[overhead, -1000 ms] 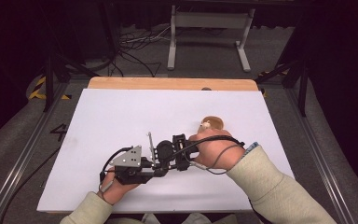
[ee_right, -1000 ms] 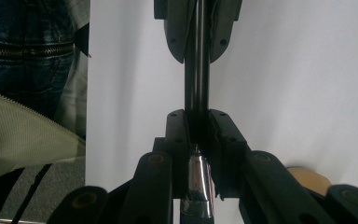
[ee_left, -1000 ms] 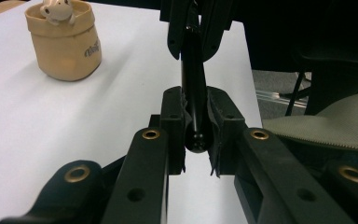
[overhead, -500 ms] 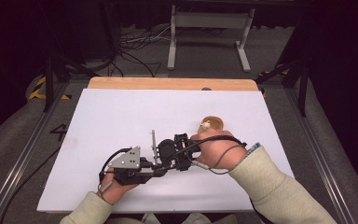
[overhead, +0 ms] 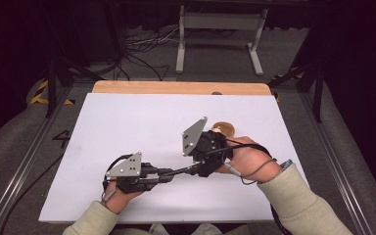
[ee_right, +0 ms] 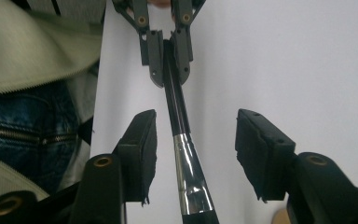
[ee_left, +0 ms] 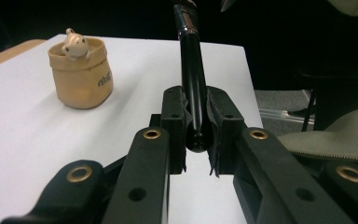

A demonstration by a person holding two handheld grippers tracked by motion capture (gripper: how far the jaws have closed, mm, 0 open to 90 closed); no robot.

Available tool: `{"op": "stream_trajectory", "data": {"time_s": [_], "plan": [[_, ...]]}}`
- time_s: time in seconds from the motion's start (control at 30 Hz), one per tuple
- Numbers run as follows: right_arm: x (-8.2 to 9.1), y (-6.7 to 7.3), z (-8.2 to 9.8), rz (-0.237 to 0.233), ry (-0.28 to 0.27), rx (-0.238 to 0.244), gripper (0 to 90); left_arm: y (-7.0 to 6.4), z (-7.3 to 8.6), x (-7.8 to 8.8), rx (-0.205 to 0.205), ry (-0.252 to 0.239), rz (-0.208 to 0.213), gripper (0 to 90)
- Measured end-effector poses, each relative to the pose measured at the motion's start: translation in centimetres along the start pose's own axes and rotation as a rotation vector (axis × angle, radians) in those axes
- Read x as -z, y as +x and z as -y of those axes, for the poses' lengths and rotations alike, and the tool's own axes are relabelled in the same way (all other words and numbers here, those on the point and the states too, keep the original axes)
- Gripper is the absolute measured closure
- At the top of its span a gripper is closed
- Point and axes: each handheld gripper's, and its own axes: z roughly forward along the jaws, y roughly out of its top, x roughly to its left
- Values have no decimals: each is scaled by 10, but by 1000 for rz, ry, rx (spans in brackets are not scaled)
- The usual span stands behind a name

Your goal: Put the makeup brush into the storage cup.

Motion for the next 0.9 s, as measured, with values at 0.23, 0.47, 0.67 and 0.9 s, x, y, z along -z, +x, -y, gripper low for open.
{"op": "stream_trajectory", "data": {"time_s": [0.23,0.47,0.67,0.9], "plan": [[12,-2,28,16,-165,-79,437,0,2,2,-25,-17,-5,795],[14,-5,50,-7,-232,-155,401,-2,2,3,-63,-19,-15,795],[9,-5,64,-27,-264,-190,402,-2,2,3,-76,-23,-14,795],[2,-2,71,-40,-289,-201,409,-2,3,3,-73,-31,-5,794]]}}
